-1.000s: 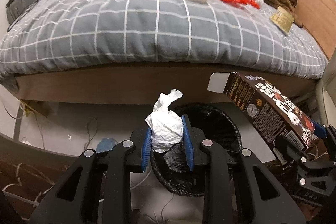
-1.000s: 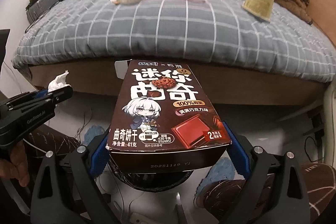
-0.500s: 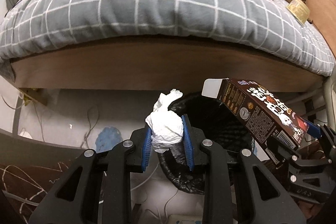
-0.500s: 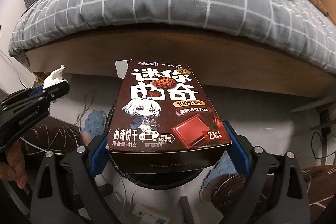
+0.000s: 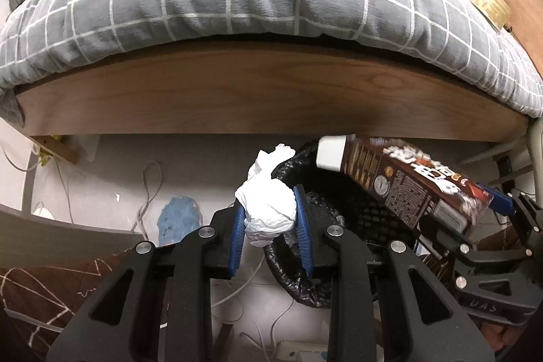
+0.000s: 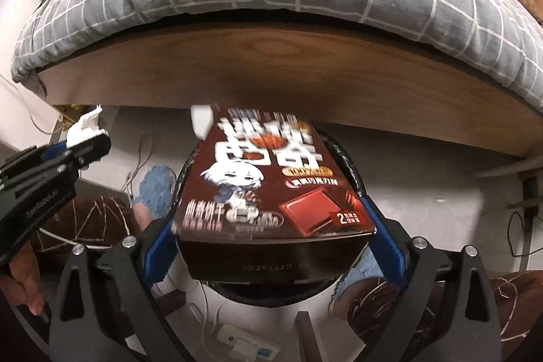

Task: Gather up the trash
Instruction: 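Drop the brown box into the bin with the right tool while the left tool releases the tissue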

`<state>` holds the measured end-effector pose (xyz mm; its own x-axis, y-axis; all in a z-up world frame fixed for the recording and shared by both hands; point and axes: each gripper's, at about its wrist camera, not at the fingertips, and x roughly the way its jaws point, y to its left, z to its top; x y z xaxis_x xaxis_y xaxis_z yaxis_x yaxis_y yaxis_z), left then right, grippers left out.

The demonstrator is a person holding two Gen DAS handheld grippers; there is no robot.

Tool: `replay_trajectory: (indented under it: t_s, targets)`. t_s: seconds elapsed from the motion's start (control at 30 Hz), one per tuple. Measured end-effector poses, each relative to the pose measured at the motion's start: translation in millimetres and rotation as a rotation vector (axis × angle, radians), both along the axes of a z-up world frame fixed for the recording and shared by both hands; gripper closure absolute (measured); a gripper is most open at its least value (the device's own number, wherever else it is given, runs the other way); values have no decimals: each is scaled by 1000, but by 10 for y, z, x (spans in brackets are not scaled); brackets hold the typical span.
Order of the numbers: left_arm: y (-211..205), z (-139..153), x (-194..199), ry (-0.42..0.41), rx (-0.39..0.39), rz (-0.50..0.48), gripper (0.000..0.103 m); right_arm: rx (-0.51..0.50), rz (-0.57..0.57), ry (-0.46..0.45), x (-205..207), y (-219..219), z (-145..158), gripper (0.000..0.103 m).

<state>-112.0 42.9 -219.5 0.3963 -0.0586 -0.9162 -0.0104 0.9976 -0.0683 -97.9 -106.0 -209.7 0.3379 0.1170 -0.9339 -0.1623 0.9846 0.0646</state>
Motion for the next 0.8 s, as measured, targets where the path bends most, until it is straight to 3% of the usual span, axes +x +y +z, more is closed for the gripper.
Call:
replay_trajectory:
  t_s: [0.27, 0.8]
  targets:
    - [-157, 10, 52, 8, 2, -24, 77, -8, -29, -49, 82, -67, 89, 8]
    - [-753, 9, 148, 28, -23, -126, 77, -53, -120, -100, 55, -826, 263, 8]
